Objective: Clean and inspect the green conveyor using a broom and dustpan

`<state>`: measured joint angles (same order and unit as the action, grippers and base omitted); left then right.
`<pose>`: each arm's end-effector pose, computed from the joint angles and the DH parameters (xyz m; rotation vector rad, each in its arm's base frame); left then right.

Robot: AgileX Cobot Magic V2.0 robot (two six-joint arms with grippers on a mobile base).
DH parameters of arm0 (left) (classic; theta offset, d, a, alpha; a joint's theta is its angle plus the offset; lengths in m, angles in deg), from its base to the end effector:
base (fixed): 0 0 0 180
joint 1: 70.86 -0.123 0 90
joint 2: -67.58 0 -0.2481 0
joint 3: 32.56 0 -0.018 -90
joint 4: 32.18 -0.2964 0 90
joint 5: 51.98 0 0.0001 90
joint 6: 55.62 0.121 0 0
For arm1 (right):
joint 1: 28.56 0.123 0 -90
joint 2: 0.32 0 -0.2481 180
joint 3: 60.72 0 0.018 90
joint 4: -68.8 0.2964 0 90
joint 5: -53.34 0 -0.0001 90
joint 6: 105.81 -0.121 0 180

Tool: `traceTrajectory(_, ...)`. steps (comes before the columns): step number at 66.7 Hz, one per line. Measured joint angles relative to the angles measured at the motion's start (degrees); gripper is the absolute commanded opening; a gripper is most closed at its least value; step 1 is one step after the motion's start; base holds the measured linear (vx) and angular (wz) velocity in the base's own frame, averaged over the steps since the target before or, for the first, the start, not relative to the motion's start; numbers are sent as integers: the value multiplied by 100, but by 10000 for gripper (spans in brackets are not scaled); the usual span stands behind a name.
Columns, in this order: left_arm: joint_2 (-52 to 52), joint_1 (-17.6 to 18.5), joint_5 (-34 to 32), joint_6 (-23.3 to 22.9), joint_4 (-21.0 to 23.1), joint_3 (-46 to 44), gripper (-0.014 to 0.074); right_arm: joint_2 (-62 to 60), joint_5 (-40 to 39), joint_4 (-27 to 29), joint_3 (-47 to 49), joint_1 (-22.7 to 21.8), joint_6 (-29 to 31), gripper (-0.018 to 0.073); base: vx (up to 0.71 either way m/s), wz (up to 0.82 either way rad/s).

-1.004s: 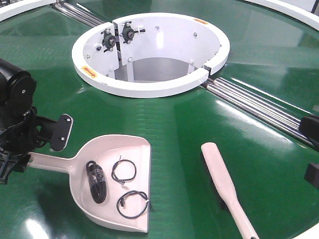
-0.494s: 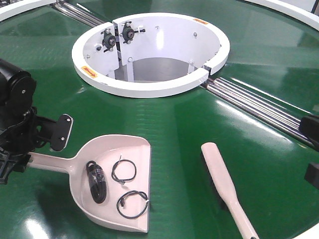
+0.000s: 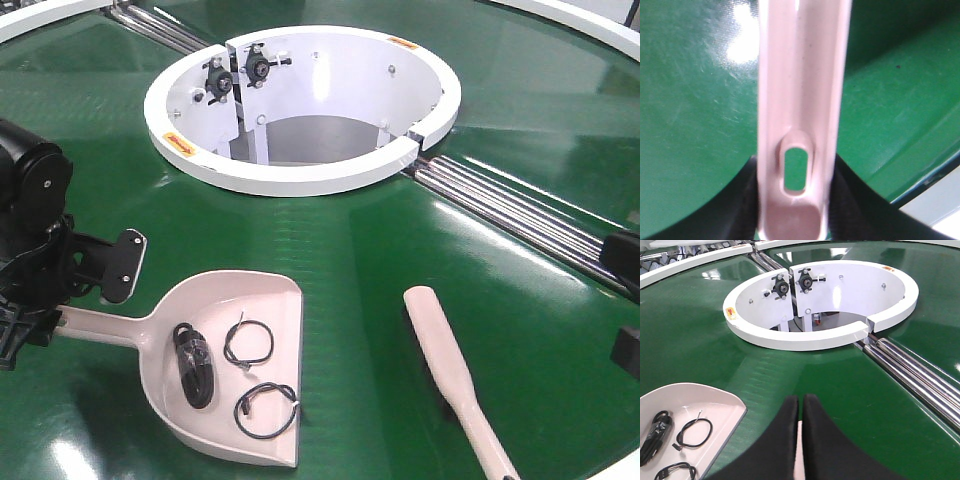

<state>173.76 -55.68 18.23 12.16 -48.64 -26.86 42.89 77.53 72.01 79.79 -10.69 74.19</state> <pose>0.3444 -0.0600 0.1509 -2.0801 -2.1222 -0.3357 0.2148 0.0722 0.3132 -0.2594 1.8558 0.2721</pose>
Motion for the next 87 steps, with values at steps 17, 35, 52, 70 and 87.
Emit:
traceTrajectory(17, 0, 7, 11, -557, -54, 0, 440, 0, 0, 0, 0, 0, 0, -10, 0, 0)
traceTrajectory(35, 0, 7, -53, -1307, -54, 0, 626, 0, 0, 0, 0, 0, 0, -10, 0, 0)
traceTrajectory(52, -272, 7, -68, -2056, -54, 0, 533, 0, 0, 0, 0, 0, 0, -10, 0, 0)
traceTrajectory(70, -1429, 7, -786, -3765, -130, 0, 262, 0, 0, 0, 0, 0, -263, -9, 0, 0)
traceTrajectory(87, -2853, 7, -1537, -5716, -35, 0, -25, -141, -304, 0, -175, 0, -263, -5, 0, 0)
